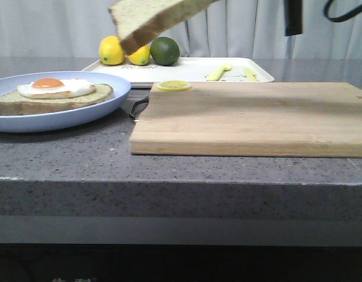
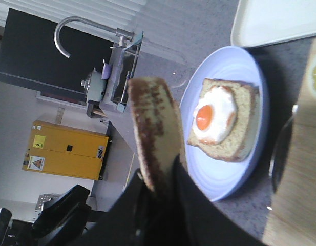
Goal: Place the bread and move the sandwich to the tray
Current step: 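Lift the bread slice and carry it over the egg on the blue plate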
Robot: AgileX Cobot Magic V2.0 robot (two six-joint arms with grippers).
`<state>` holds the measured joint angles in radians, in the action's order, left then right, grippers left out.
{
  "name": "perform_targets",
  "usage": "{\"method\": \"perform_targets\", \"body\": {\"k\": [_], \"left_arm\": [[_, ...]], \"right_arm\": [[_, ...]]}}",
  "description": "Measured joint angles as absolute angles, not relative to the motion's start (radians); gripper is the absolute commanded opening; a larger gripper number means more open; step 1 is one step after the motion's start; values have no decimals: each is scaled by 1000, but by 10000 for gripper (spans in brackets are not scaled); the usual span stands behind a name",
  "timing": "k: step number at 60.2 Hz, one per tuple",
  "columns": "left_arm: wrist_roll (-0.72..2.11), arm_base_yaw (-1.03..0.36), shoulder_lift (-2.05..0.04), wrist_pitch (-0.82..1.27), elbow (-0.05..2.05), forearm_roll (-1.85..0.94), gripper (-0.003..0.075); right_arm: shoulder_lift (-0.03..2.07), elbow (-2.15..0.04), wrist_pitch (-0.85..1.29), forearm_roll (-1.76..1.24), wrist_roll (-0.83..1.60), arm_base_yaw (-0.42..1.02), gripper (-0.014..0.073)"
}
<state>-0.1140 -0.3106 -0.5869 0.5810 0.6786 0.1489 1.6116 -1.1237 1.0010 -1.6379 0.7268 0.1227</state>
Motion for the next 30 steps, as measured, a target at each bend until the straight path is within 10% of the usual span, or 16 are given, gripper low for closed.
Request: {"method": "perform_targets", "body": {"k": [30], "left_arm": [[-114,-311,-587,581,679,149,432]], "right_arm": [[1672,-1189,391,-1792,708,563,88]]}}
